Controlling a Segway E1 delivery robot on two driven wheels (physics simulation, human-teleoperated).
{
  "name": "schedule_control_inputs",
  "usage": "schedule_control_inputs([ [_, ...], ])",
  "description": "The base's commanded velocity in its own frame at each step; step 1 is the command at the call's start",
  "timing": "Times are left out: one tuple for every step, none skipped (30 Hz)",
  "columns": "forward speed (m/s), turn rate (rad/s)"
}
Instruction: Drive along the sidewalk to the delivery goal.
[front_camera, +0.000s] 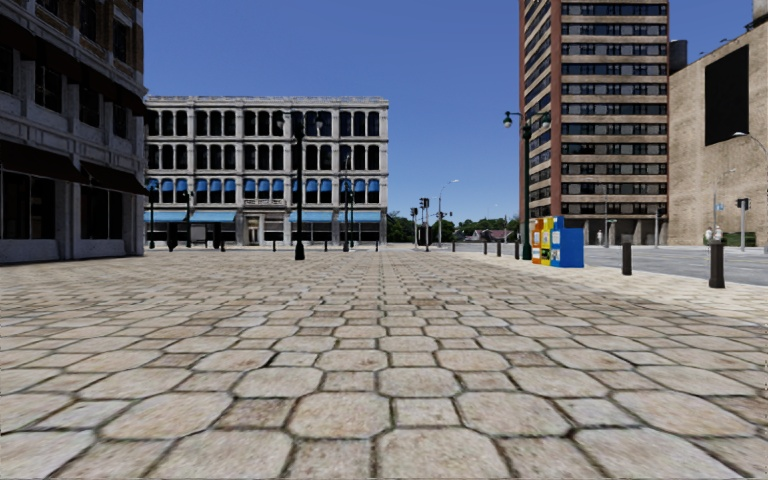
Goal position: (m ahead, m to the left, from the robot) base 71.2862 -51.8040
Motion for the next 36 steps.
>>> schedule_control_inputs([
  [2.00,0.00],
  [2.00,0.00],
  [2.00,0.00],
  [2.00,0.00],
  [2.00,0.00],
  [2.00,0.00],
  [2.00,0.00],
  [2.00,0.00],
  [2.00,0.00],
  [2.00,0.00],
  [2.00,0.00],
  [2.00,0.00],
  [2.00,0.00],
  [2.00,0.00],
  [2.00,0.00],
  [2.00,0.00],
  [2.00,0.00],
  [2.00,0.00],
  [2.00,0.00],
  [2.00,0.00],
  [2.00,0.00],
  [2.00,0.00],
  [2.00,0.00],
  [2.00,0.00],
  [2.00,0.00],
  [2.00,0.00],
  [2.00,0.00],
  [2.00,0.00],
  [2.00,0.00],
  [2.00,0.00],
  [2.00,0.00],
  [2.00,0.00],
  [2.00,0.00],
  [2.00,0.00],
  [2.00,0.00],
  [2.00,0.00],
])
